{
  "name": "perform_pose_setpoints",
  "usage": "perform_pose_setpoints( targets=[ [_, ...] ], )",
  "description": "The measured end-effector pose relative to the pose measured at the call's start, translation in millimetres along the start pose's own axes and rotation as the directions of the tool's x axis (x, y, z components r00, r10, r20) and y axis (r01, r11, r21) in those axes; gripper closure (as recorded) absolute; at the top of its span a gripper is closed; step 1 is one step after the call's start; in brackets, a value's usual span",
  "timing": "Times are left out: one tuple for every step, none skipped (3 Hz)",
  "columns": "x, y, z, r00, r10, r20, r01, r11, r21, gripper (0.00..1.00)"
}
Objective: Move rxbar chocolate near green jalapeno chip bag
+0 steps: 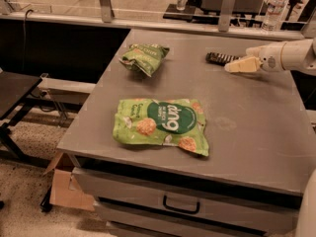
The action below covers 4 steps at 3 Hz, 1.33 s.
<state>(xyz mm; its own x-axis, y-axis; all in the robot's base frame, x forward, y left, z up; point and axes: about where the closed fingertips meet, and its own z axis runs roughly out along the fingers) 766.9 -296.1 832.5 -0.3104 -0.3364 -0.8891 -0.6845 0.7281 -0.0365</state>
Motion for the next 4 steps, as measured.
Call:
perform_pose_setpoints(
  targets=[
    [-0.3, 1.1, 2.3, 1.000, 0.002, 0.012, -0.001, 0.9997, -0.024, 0.49],
    [-3.0, 7.1, 4.9, 1.000, 0.000, 0.023, 0.001, 0.9983, -0.057, 0.72],
    [-15.0, 45.4, 11.0, 0.999, -0.006, 0.031, 0.011, 0.9854, -0.170, 1.00],
    [-11.4, 74.9, 20.8, 1.000, -0.008, 0.002, 0.008, 0.9706, -0.240, 1.00]
  ],
)
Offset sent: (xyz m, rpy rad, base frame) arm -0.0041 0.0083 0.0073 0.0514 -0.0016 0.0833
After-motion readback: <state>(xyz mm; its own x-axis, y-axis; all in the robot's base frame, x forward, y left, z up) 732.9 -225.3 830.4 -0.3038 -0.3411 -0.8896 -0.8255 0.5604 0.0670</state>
